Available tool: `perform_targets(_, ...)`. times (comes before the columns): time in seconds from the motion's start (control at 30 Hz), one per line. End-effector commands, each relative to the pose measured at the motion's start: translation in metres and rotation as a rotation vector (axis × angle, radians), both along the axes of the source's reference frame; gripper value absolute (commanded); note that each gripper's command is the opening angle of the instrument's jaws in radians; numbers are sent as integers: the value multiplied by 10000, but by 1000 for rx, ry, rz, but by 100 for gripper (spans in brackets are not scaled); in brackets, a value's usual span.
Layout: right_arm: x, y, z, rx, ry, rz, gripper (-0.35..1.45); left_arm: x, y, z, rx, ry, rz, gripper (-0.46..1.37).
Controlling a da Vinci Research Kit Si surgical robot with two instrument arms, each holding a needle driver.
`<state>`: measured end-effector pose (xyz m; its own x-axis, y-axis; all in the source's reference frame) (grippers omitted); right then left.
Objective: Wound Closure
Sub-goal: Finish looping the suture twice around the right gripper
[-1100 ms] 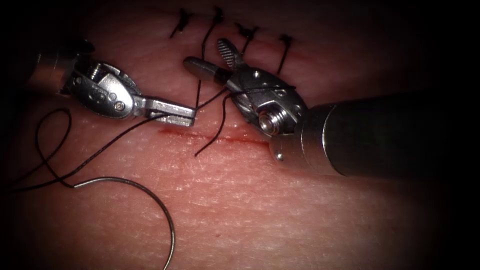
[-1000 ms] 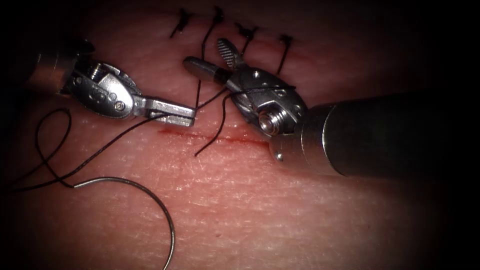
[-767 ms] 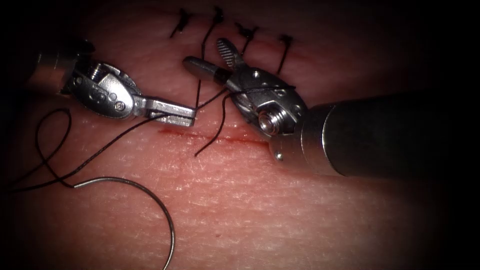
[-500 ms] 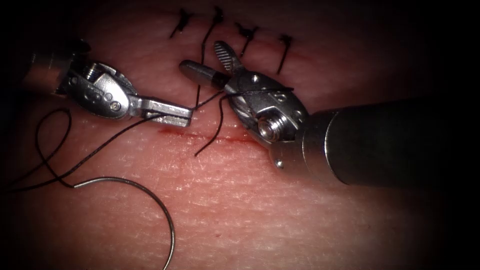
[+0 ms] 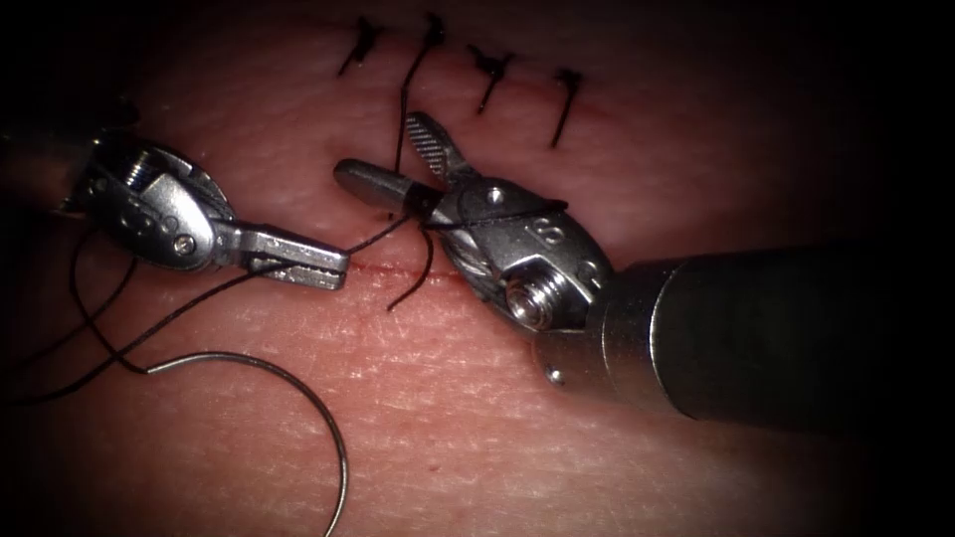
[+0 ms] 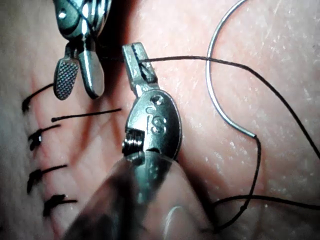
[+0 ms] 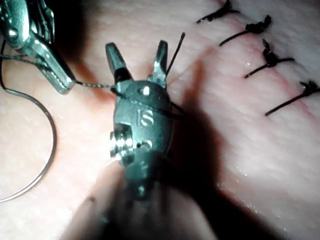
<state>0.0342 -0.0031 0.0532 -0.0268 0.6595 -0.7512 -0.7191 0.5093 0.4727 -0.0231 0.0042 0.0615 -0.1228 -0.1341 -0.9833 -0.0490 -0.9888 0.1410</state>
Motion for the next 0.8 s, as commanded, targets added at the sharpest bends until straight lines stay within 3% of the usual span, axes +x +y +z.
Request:
perform_targets(0.03,3,1,-1,-6,11,-17,105,-2,-1,-3,4,-2,11,-35)
perform_targets(0.27,20,-4,-10,-35,48,-72,101,-3,-5,-25,13,-6,27,-35)
perform_targets(0.57,36,-3,-15,-50,71,-177,80,-4,-2,-50,20,9,67,-35)
perform_targets(0.63,38,-3,-14,-56,82,-220,58,-3,-3,-57,27,-6,97,-35)
perform_targets(0.77,38,-3,-14,-60,101,-236,31,-4,-4,-64,33,-8,134,-35)
perform_targets(0.8,37,-4,-14,-60,109,-247,-15,-6,-5,-66,34,-12,139,-35)
